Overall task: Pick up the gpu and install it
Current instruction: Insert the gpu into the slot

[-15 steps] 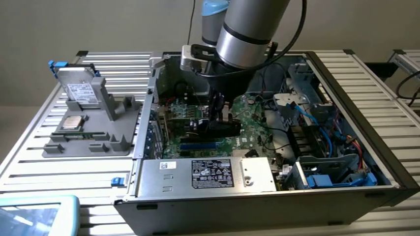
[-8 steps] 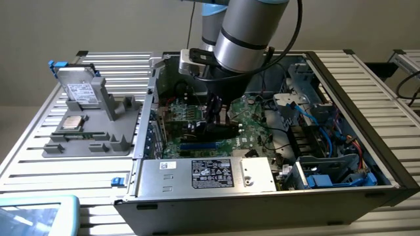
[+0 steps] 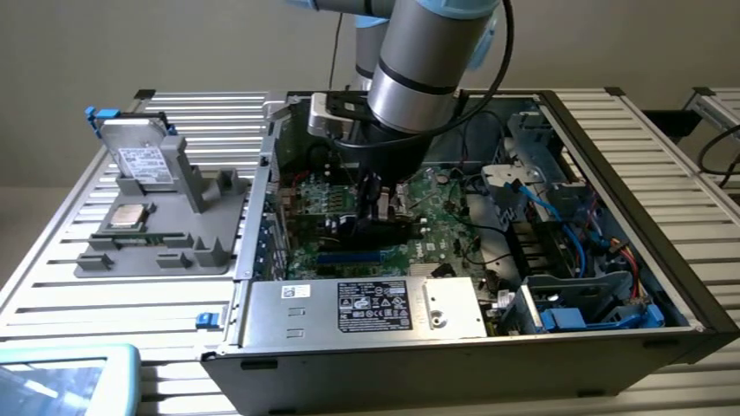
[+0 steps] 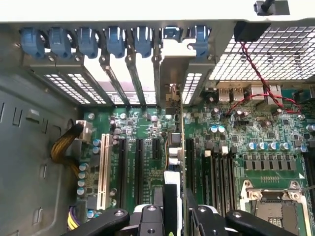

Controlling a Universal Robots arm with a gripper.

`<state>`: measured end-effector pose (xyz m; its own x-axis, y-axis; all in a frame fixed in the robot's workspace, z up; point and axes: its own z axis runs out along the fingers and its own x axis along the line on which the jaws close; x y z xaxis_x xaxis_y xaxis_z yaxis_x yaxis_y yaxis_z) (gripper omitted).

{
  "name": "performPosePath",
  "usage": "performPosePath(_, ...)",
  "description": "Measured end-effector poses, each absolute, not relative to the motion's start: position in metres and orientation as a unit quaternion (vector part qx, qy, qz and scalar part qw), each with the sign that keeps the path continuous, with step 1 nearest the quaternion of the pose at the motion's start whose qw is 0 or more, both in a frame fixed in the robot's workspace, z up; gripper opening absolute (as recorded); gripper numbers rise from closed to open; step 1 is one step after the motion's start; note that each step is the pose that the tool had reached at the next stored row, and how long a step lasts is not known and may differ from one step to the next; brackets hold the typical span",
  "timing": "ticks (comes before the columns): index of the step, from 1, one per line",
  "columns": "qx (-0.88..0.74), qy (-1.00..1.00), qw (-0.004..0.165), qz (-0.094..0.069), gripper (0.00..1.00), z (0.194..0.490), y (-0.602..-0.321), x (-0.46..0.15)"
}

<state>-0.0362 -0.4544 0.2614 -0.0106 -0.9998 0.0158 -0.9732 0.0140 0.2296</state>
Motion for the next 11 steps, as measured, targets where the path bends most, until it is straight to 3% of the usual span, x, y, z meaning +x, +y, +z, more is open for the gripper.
performPosePath(11, 0.698, -0.707, 0.089, -0.078, 0.27, 0.2547, -0.4573, -0.0385)
